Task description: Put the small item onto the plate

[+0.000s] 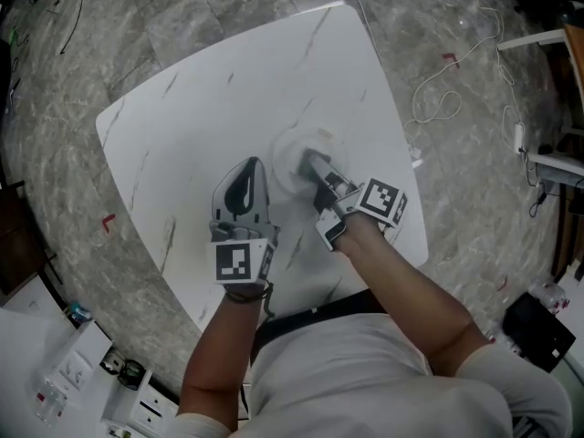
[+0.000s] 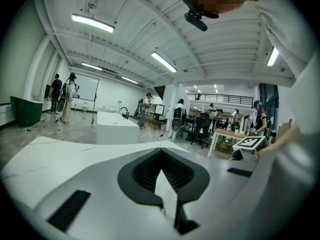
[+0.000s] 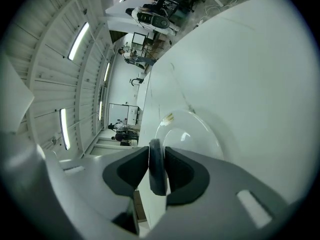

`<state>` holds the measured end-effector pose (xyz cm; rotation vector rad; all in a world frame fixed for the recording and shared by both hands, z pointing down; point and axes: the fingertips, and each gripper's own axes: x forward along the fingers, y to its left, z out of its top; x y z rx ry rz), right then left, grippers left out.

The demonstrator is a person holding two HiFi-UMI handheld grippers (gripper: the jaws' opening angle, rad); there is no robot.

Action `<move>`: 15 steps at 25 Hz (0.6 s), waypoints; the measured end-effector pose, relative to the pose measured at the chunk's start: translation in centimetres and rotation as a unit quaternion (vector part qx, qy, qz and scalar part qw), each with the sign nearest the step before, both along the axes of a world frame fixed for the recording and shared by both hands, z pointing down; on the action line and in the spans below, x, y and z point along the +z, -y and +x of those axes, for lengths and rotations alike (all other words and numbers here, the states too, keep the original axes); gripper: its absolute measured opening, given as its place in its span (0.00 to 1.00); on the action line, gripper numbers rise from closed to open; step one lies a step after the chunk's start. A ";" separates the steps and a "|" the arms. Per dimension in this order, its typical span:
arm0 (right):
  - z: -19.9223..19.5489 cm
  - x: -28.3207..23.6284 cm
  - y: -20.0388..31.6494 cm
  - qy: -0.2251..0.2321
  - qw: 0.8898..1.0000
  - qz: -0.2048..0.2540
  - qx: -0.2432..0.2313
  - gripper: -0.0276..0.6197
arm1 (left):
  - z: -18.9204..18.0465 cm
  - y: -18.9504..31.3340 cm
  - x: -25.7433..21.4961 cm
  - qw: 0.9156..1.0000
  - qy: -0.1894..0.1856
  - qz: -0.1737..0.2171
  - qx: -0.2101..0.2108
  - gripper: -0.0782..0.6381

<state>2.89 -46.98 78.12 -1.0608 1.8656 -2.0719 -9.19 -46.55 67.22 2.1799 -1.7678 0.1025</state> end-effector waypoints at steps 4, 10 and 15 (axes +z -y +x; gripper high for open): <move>-0.7 -0.9 0.6 -0.002 1.000 -0.007 -0.002 0.25 | -0.2 -0.3 0.1 1.000 -0.006 0.000 0.002 0.12; -0.6 -1.9 1.2 -0.052 0.998 -0.017 -0.031 0.41 | -0.3 -0.7 -0.3 1.000 -0.018 -0.005 0.006 0.12; 0.0 -3.5 1.2 -0.100 0.993 0.004 -0.061 0.47 | -0.8 -1.2 -1.3 1.000 -0.025 0.001 0.004 0.12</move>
